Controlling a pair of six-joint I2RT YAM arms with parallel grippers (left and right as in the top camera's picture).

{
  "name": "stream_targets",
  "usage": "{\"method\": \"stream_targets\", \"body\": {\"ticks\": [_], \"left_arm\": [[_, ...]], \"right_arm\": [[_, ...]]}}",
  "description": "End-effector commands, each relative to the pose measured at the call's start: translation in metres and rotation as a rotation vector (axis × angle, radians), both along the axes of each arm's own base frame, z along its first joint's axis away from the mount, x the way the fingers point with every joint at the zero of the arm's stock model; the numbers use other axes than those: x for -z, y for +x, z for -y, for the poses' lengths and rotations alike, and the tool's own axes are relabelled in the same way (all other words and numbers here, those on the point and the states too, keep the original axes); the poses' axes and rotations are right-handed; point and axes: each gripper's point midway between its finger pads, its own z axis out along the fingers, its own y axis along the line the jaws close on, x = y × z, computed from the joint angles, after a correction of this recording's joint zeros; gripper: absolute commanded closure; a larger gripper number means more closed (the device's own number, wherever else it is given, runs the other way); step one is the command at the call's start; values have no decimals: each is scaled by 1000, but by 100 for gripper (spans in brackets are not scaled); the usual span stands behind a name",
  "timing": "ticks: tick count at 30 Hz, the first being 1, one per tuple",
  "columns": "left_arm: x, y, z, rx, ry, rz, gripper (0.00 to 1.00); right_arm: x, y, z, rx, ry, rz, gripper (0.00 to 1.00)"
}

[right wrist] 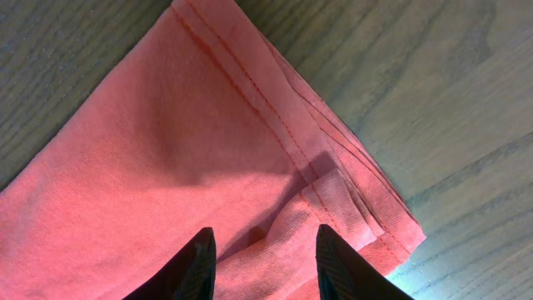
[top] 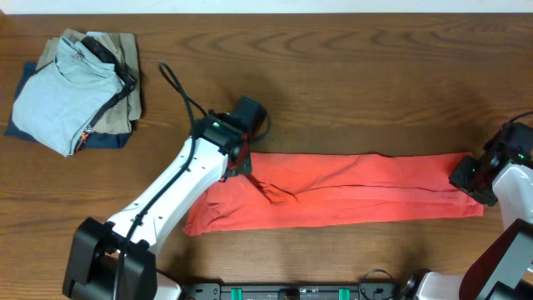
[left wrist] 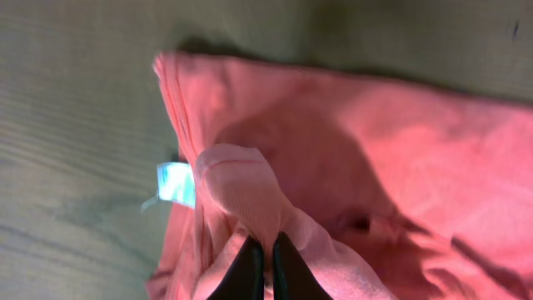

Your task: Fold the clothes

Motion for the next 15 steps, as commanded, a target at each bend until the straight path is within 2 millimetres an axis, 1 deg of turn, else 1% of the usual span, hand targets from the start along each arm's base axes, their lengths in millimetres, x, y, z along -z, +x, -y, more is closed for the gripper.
{"method": "stream_targets", "body": {"ticks": [1,4,7,10,13,14,15], "left_arm": [[0,7,-17,-47,45,30,94],[6,7,-27,-68,68,19,94],[20,4,-36,-90,85,0,94],[35,-4,-44,-100,100,-32,94],[46,-14,-48,-116,114,-62,94],[50,-17,-49,-120,117,-72,92],[53,-19,-50,-119,120,-79,89]], "right_arm": [[0,-3,2,5,-10,-3,62],[0,-3,2,5,-10,-4,62],[0,-3,2,5,-10,-3,62],[0,-3,2,5,-10,-3,62],[0,-3,2,5,-10,-3,62],[0,-3,2,5,-11,-3,62],[0,-3,2,5,-11,-3,62]]}}
